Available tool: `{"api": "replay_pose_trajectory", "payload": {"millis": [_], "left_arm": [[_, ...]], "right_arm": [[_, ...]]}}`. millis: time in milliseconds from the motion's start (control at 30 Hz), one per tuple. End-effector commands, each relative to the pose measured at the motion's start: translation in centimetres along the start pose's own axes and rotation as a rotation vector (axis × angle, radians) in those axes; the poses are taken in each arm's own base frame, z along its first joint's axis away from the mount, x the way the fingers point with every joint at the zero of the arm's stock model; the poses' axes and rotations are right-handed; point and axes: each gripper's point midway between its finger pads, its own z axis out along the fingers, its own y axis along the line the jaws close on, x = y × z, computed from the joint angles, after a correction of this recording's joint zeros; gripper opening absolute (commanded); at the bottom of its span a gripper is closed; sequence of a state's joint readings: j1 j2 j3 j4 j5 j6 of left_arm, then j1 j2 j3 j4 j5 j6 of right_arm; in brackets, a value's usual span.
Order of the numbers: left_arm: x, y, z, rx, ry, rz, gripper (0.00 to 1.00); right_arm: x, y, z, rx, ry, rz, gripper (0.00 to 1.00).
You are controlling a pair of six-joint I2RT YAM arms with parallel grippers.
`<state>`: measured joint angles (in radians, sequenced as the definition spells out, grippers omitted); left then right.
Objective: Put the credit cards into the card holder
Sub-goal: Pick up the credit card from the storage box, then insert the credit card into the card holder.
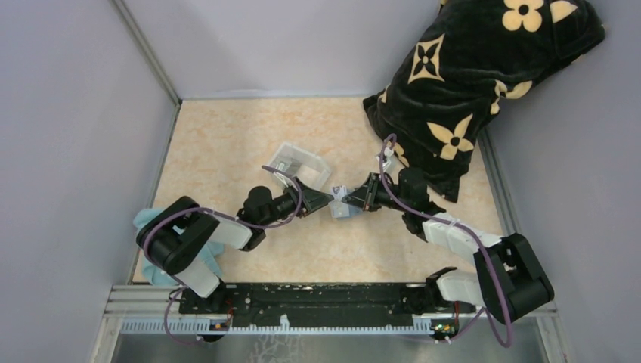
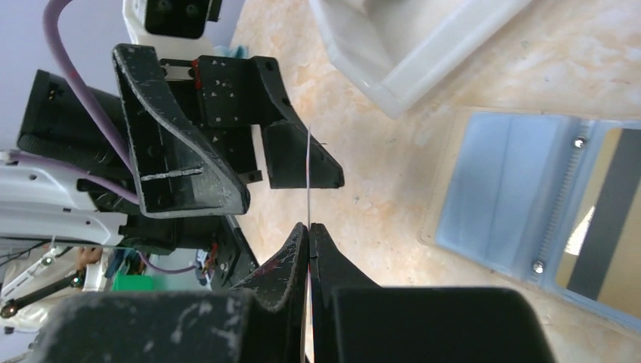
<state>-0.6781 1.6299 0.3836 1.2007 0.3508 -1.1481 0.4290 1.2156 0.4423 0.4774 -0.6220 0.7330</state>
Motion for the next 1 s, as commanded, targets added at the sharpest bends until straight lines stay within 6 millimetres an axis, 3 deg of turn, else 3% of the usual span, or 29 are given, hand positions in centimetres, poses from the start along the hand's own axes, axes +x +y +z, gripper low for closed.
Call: {"api": "replay_pose_trajectory", "payload": {"millis": [0,133,500,633,967], "left_arm": [[-0.9,2.2,-0.7,-0.11,-0.063,0.028,0.73],[-0.9,5.3,-1.3,-0.262,-0.072,0.05,0.7],[0.3,8.9,-0.5,-0.48,0.0,0.149,0.46],[1.1,9.7,0.0,-0.511,0.03,0.161,0.3],[2.7,11.3,0.6,-0.568,0.079,0.164,0.19]], "right_arm": [[-3.1,0.4,-0.2,0.026,-0.059,-0.074,0.0],[-4.0,-2.0,-0.3,0.146,-0.047,-0.107,0.0],[-4.1,-9.0,0.8,0.411,0.053,-0.123,0.0],[-3.8,-10.4,1.1,0.446,0.07,-0.122,0.0],[-3.9,-11.7,0.8,0.469,0.051,-0.116,0.0]]}}
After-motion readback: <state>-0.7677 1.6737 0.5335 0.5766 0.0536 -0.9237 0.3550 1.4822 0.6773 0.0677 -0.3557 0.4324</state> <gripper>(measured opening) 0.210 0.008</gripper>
